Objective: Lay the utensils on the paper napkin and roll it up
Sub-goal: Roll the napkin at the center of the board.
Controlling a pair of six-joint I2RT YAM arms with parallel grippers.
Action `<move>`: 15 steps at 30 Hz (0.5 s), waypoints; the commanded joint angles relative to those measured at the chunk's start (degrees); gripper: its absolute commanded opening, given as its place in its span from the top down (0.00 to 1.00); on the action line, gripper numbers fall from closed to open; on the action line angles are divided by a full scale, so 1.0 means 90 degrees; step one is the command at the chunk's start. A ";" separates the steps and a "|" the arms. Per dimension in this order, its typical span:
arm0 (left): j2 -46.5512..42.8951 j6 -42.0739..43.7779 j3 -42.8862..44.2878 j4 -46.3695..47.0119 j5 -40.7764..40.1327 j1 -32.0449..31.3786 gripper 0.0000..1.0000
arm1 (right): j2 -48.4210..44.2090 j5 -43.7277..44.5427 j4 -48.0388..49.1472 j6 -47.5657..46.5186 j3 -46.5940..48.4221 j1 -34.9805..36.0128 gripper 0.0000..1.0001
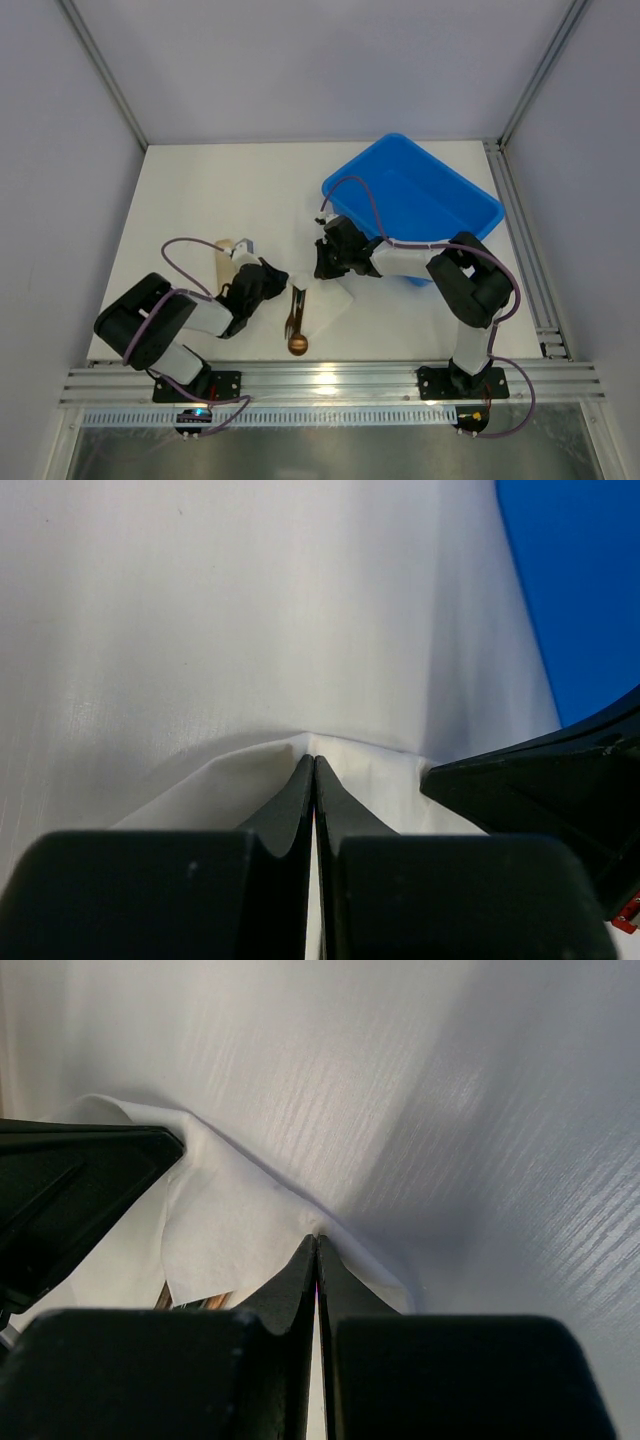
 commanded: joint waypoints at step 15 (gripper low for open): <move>-0.0765 0.0234 -0.0229 -0.0800 -0.0640 -0.0010 1.00 | 0.0190 0.0172 -0.0214 -0.0139 0.0052 -0.0015 0.96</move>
